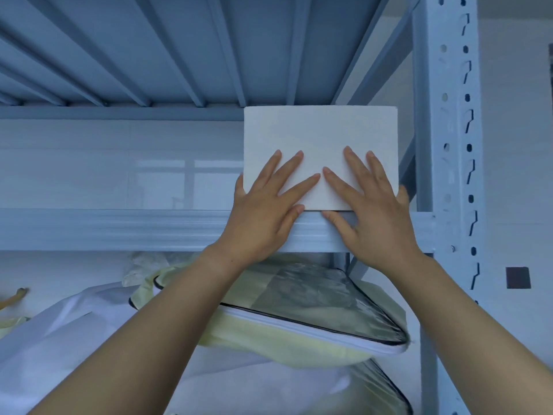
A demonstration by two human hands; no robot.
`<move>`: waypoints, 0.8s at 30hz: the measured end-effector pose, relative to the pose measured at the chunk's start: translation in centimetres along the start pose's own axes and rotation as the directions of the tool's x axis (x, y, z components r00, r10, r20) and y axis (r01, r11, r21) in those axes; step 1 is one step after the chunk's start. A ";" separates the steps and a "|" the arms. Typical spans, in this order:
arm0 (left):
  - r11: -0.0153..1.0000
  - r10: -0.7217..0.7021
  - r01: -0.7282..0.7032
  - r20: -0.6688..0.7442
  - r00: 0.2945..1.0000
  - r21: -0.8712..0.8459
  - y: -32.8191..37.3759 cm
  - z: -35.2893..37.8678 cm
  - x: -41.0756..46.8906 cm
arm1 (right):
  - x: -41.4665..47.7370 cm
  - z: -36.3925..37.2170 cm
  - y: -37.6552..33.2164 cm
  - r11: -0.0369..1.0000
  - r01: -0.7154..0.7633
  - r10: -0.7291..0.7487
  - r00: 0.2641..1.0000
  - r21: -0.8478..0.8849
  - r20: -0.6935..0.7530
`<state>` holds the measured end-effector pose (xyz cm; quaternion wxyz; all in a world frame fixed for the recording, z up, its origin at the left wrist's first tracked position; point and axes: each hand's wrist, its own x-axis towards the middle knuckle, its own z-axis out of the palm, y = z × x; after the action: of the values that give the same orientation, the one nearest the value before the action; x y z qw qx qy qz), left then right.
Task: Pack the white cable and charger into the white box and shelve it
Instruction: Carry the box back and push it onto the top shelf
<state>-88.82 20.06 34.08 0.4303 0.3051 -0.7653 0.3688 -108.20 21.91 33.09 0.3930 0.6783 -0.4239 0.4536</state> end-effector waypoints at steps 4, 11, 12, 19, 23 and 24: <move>0.999 0.000 -0.002 0.052 0.999 0.035 0.4 0.7 0.4 | 0.2 0.5 0.7 0.994 -0.025 0.028 0.999 0.107 -0.031; 0.999 -0.011 0.007 0.084 0.996 0.048 0.8 1.1 1.1 | 0.8 1.4 1.8 0.983 -0.067 0.077 0.996 0.170 -0.052; 0.999 -0.028 0.026 0.081 0.996 0.021 0.9 1.1 1.1 | 0.9 1.4 1.9 0.982 -0.072 0.084 0.995 0.177 -0.061; 0.989 -0.145 0.145 0.034 0.989 0.003 0.9 0.4 3.6 | 3.1 0.9 2.6 0.975 -0.117 0.128 0.991 0.188 -0.046; 0.984 -0.169 0.166 0.039 0.985 0.063 1.2 1.0 4.6 | 3.2 1.0 3.2 0.974 -0.108 0.111 0.994 0.200 -0.003; 0.984 -0.166 0.163 0.028 0.986 0.067 1.4 1.2 4.7 | 3.2 1.0 3.3 0.973 -0.116 0.119 0.993 0.201 -0.004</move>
<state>-92.49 19.14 37.37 0.4362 0.3872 -0.7324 0.3512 -110.25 19.23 36.37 0.2983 0.6847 -0.4122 0.5218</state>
